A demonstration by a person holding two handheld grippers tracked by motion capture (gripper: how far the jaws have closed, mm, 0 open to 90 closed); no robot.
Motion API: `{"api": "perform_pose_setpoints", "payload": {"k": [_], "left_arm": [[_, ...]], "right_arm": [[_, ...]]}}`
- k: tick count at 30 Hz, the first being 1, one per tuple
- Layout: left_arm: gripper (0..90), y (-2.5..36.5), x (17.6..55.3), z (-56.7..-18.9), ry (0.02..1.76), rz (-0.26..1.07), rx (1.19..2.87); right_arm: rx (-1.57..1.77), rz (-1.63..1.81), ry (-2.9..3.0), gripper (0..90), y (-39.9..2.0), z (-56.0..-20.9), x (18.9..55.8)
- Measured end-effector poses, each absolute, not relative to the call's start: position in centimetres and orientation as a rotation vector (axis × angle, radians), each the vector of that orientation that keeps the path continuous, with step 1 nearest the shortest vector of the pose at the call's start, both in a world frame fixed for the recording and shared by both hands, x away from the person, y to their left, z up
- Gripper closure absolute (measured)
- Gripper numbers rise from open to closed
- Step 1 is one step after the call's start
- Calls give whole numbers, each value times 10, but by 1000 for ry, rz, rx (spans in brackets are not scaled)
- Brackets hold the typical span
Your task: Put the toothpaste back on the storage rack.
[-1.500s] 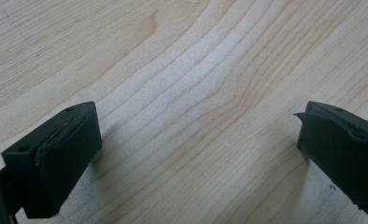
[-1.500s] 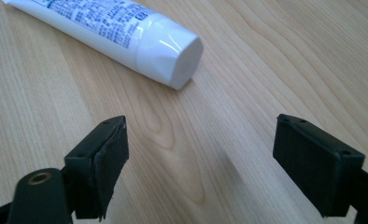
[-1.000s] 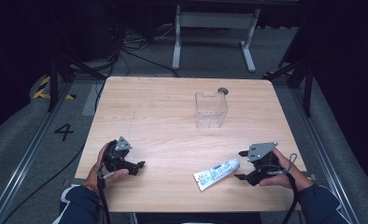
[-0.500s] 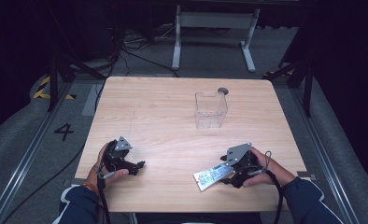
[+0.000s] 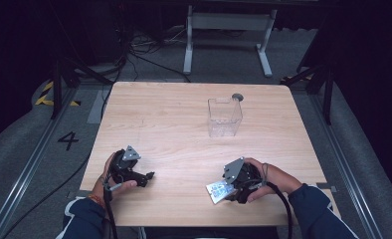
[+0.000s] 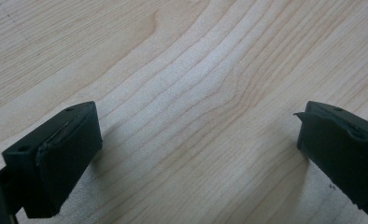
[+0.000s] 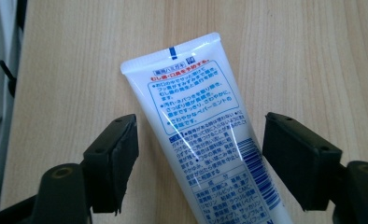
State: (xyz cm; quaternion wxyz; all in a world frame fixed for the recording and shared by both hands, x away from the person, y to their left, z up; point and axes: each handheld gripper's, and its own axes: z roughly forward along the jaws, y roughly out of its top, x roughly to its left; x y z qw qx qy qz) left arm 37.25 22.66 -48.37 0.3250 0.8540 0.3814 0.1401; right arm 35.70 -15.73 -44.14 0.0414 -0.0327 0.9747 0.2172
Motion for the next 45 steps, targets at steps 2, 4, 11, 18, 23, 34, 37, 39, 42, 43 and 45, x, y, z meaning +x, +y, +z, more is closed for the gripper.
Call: {"api": "perform_pose_setpoints", "payload": {"k": [2, 4, 11, 18, 23, 34, 37, 39, 42, 43, 45], "left_arm": [[3, 227, 373, -484, 1000, 367, 2239], [3, 227, 373, -484, 1000, 367, 2239], [3, 227, 373, -484, 999, 366, 2239], [2, 227, 373, -484, 997, 365, 2241], [2, 227, 373, -484, 994, 363, 2239], [2, 227, 373, -484, 991, 362, 2239], [2, 227, 373, -484, 992, 362, 2240], [2, 227, 373, -484, 992, 362, 2240], [2, 227, 373, -484, 991, 362, 2239], [2, 227, 373, -484, 992, 363, 2240], [3, 227, 373, -484, 991, 362, 2239]], "right_arm": [[-120, 627, 2988, 275, -155, -442, 358], [-116, 622, 2992, 280, -153, -445, 359], [-111, 609, 3028, 285, -150, -452, 365], [-47, 636, 3019, 417, -150, -451, 371], [12, 626, 3022, 468, -150, -450, 372], [106, 724, 2983, 600, -158, -445, 375], [110, 751, 2966, 615, -161, -443, 374], [128, 787, 2955, 625, -164, -440, 375], [183, 845, 2929, 637, -172, -436, 376], [200, 858, 2919, 638, -174, -435, 377], [225, 898, 2904, 643, -181, -428, 380]]}}
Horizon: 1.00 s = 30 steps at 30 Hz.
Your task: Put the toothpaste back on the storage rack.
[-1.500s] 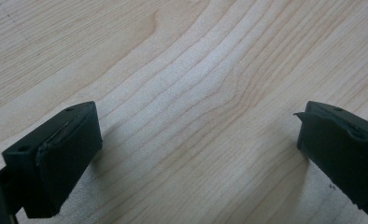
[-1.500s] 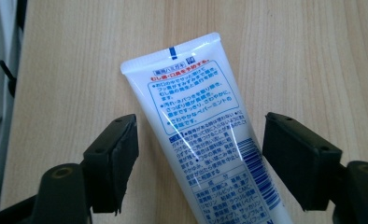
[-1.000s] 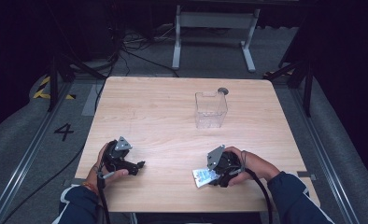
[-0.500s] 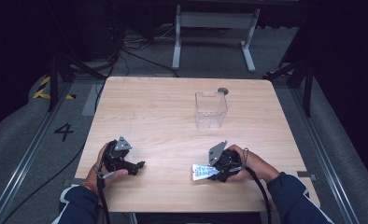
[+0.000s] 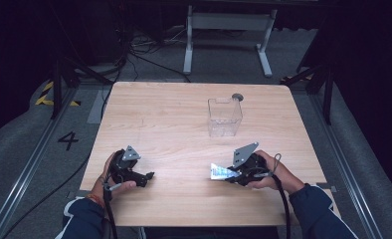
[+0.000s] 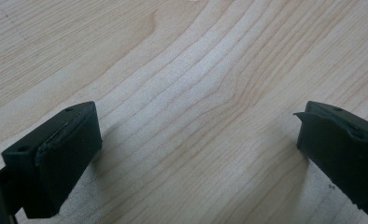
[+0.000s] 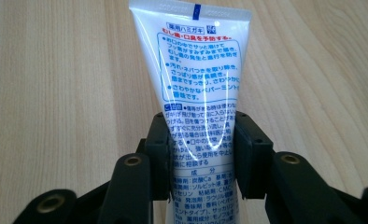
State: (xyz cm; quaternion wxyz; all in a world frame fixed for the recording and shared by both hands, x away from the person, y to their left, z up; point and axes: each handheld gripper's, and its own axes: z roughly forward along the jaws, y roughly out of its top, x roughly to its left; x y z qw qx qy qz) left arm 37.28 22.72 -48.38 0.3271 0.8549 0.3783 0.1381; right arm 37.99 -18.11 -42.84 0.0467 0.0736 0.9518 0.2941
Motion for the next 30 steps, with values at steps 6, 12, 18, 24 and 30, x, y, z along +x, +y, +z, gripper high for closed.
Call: {"api": "perform_pose_setpoints", "payload": {"k": [6, 12, 18, 24, 30], "left_arm": [[2, 227, 373, -484, 991, 362, 2239], [2, 227, 373, -484, 991, 362, 2239], [2, 227, 373, -484, 992, 362, 2240], [2, 227, 373, -484, 991, 362, 2239], [2, 227, 373, -484, 992, 363, 2240]], "right_arm": [[299, 1041, 2832, 650, -198, -412, 383], [377, 1137, 2751, 653, -215, -403, 386], [424, 1216, 2689, 654, -223, -398, 388], [474, 1286, 2606, 654, -228, -393, 390], [503, 1340, 2540, 655, -231, -388, 392]]}}
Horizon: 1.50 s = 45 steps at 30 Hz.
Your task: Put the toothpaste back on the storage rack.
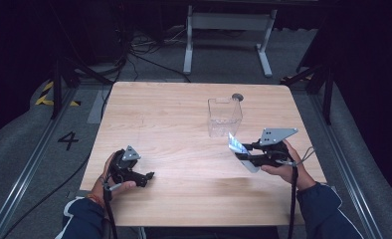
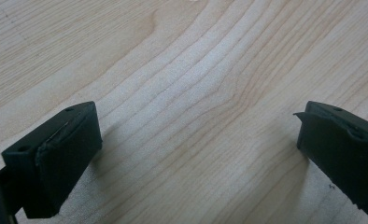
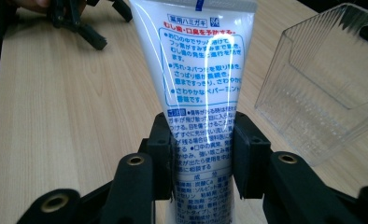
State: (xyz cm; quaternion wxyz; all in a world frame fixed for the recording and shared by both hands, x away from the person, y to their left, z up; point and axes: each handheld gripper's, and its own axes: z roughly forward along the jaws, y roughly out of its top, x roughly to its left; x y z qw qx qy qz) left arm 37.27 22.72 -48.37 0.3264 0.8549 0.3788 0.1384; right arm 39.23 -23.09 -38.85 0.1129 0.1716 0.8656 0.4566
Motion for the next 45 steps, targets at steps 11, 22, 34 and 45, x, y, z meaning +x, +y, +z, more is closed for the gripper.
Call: {"api": "perform_pose_setpoints", "payload": {"k": [11, 22, 34, 45], "left_arm": [[2, 227, 373, -484, 992, 363, 2240], [3, 227, 373, -484, 992, 362, 2239], [2, 227, 373, -484, 991, 362, 2239], [2, 227, 373, -484, 992, 363, 2240]], "right_arm": [[556, 1409, 2453, 657, -231, -377, 403], [555, 1435, 2385, 659, -228, -357, 414], [545, 1460, 2366, 656, -218, -339, 426], [537, 1513, 2305, 655, -214, -320, 443]]}}
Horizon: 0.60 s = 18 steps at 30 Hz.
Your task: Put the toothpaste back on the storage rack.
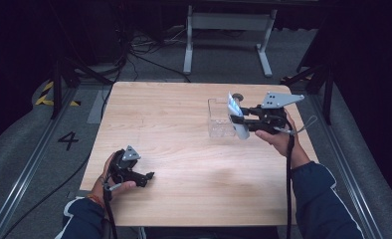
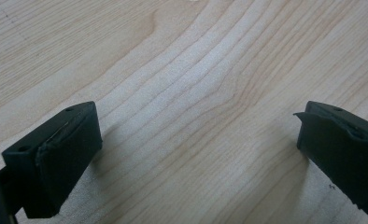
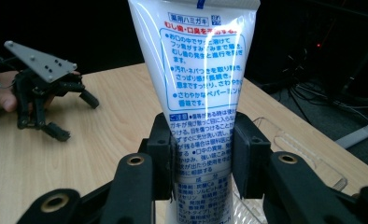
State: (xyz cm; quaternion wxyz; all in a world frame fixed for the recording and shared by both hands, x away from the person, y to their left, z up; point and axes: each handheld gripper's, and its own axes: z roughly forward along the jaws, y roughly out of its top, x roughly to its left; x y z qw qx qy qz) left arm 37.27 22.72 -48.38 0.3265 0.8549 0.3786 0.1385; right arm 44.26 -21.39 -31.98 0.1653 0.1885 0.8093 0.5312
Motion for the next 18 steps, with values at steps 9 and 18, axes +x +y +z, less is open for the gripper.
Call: {"api": "perform_pose_setpoints", "payload": {"k": [9, 18], "left_arm": [[3, 227, 373, -484, 992, 363, 2240], [3, 227, 373, -484, 991, 363, 2239]], "right_arm": [[555, 1515, 2285, 655, -206, -313, 458], [580, 1518, 2274, 655, -200, -313, 472]]}}
